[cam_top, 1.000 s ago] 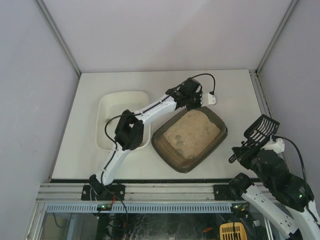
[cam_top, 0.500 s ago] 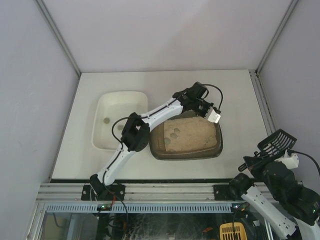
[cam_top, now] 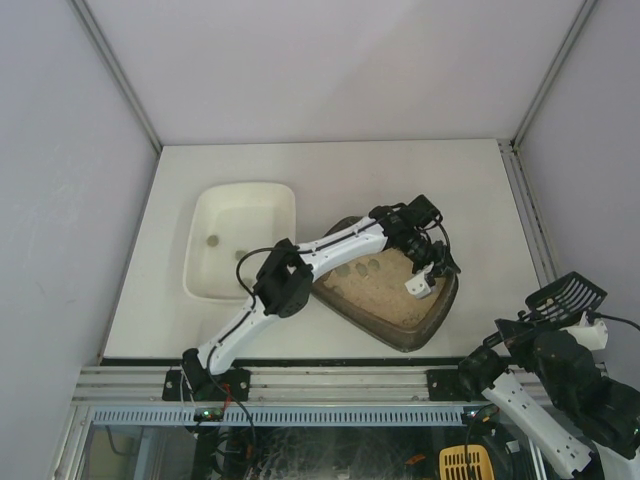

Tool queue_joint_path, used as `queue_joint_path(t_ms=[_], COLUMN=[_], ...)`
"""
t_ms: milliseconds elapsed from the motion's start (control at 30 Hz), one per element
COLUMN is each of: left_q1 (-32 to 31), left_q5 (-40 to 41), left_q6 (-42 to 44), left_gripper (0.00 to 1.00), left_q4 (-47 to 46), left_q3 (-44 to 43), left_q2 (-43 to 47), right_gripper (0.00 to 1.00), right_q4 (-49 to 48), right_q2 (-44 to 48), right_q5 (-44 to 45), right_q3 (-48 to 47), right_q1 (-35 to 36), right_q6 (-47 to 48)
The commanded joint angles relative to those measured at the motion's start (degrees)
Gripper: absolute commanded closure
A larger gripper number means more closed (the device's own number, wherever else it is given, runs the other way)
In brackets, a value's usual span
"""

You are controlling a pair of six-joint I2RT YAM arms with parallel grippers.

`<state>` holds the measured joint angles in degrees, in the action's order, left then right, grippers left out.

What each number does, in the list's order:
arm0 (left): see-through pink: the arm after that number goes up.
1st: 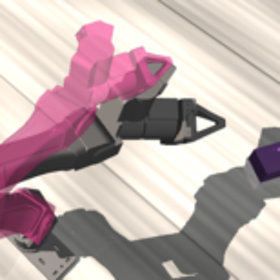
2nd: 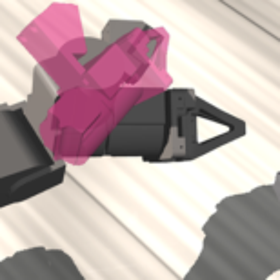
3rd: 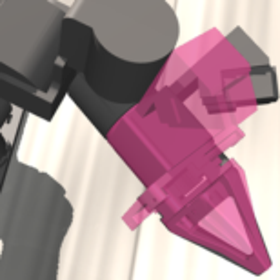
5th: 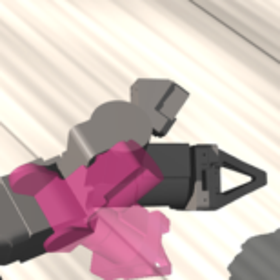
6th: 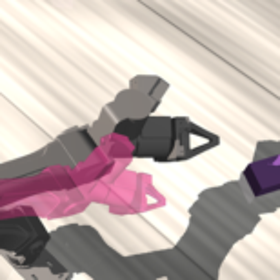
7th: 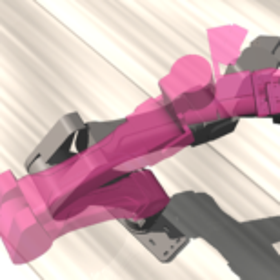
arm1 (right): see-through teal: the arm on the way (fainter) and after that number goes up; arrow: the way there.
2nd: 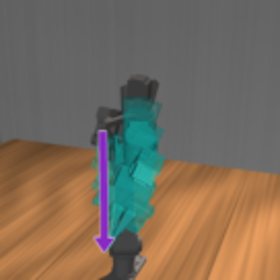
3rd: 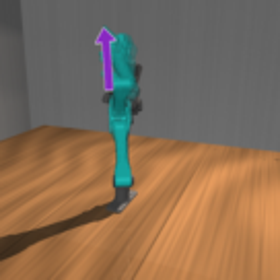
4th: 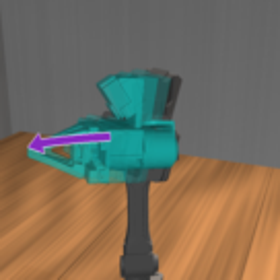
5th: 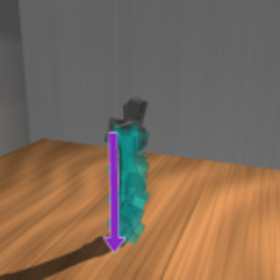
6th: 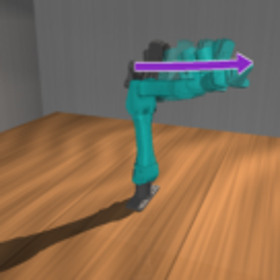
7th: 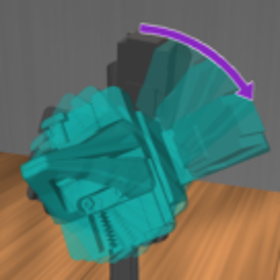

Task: Clean the litter box

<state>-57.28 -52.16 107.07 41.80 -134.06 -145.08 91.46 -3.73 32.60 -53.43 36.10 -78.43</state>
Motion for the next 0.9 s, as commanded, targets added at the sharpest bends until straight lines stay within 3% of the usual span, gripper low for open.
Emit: queue_joint_path(t_ms=[0,233,300,533,567,600,633,667,700,867], left_q1=[0.67,0.14,-0.25,-1.86,-2.12,-2.33,-2.47,-2.54,-2.62,-1.88], left_q5=[-6.64,1.22,1.67,0.96,1.11,1.24,0.81,0.02,-0.96,-1.65], left_q6=[22.90,46.80,48.55,48.49,48.16,47.95,47.26,45.10,42.81,37.02], left_gripper=[1.00,1.00,1.00,1.00,0.93,0.77,0.50,0.15,0.01,0.00], left_q4=[12.91,32.50,35.66,33.12,31.87,30.05,27.99,25.95,24.72,24.13], left_q3=[-0.91,0.16,1.69,10.06,11.42,13.02,14.50,15.42,15.44,11.95], left_q2=[3.27,4.61,5.60,9.65,10.24,11.01,11.88,12.66,13.36,14.57], right_gripper=[1.00,1.00,1.00,1.00,1.00,1.00,1.00,1.00,1.00,1.00], right_q4=[0.17,0.21,0.19,0.21,0.21,0.17,0.20,0.21,0.19,0.20], right_q2=[0.13,-0.12,-0.19,-0.40,-0.40,-0.35,-0.28,-0.19,0.04,1.16], right_q5=[1.59,1.94,2.03,2.29,2.40,2.38,2.43,2.32,2.29,1.86], right_q3=[-1.41,-1.41,-1.44,-1.43,-1.42,-1.41,-1.41,-1.41,-1.41,-1.76], right_q1=[-0.24,-0.36,-0.41,-0.50,-0.51,-0.54,-0.57,-0.59,-0.59,-0.67], right_q6=[-1.53,-1.72,-1.54,-1.23,-1.09,-0.87,-0.58,-0.32,-0.15,-0.12])
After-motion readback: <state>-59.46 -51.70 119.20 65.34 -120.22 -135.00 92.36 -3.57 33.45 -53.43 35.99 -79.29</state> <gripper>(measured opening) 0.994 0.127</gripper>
